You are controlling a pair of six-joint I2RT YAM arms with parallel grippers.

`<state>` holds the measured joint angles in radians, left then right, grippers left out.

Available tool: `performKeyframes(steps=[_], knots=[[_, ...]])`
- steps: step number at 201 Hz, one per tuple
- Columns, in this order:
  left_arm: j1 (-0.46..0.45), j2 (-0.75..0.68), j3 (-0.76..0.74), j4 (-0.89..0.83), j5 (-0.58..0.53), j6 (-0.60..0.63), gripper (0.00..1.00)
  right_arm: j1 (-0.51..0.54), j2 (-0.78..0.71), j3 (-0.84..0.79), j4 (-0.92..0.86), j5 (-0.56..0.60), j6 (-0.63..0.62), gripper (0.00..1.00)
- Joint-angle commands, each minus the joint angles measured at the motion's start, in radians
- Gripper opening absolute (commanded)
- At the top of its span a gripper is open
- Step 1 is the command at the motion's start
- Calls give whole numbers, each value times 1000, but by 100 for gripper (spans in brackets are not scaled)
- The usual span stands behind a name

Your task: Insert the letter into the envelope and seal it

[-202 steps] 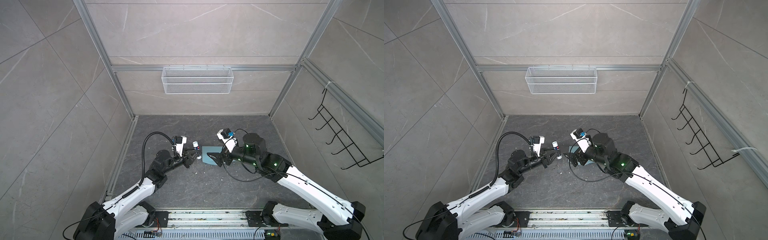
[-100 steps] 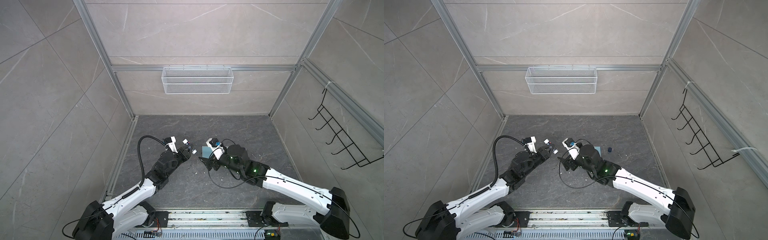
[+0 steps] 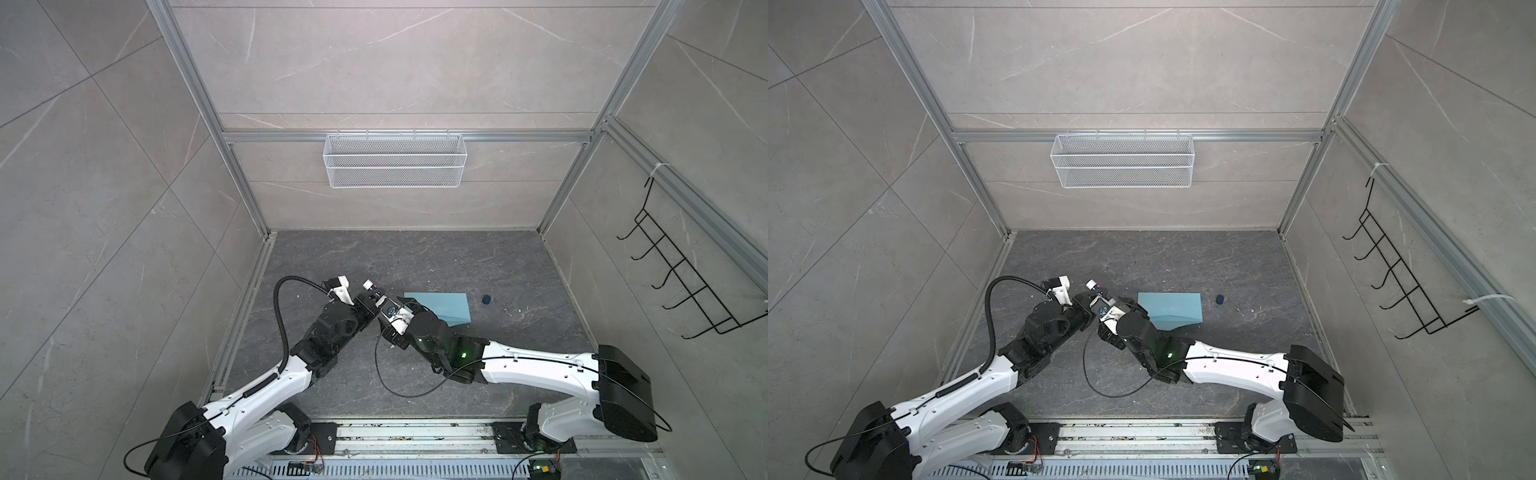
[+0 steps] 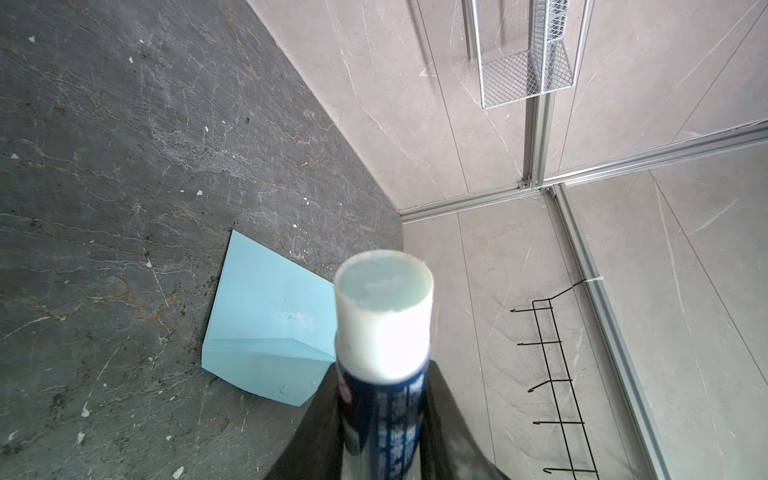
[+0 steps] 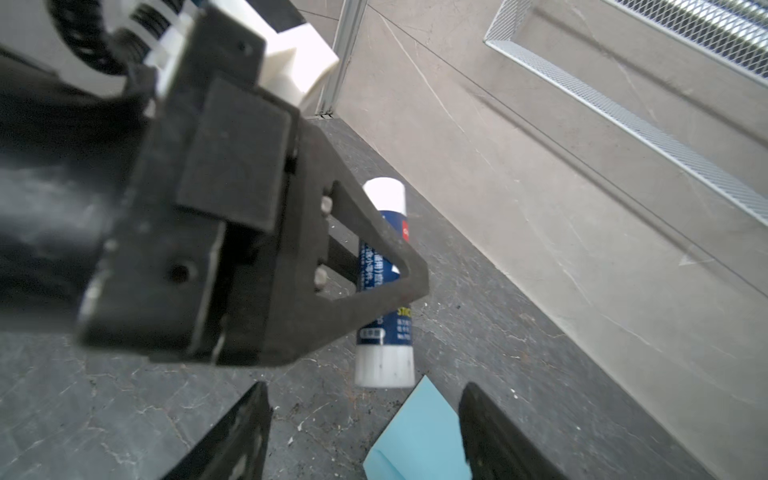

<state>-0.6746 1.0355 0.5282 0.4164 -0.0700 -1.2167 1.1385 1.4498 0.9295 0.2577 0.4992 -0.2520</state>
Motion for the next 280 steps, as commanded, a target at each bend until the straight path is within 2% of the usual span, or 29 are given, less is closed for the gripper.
performKeyframes(steps=[1, 67, 143, 173, 205, 240, 280], knots=[[-5, -26, 34, 25, -8, -5, 0, 1, 17, 27, 66, 47, -11, 69], [-6, -40, 24, 38, -4, -3, 0, -22, 56, 43, 61, 31, 35, 60], [-7, -36, 18, 47, 1, -7, 0, -44, 66, 48, 65, 1, 72, 40], [-6, -32, 22, 50, 7, -6, 0, -46, 67, 50, 63, -6, 75, 38], [-6, -21, 21, 60, 17, 7, 0, -56, 56, 49, 53, -51, 100, 30], [-5, -7, 8, 119, 51, 91, 0, -126, -4, 19, 31, -234, 195, 22], [-5, 30, -16, 262, 138, 219, 0, -295, -80, -19, 31, -625, 369, 17]])
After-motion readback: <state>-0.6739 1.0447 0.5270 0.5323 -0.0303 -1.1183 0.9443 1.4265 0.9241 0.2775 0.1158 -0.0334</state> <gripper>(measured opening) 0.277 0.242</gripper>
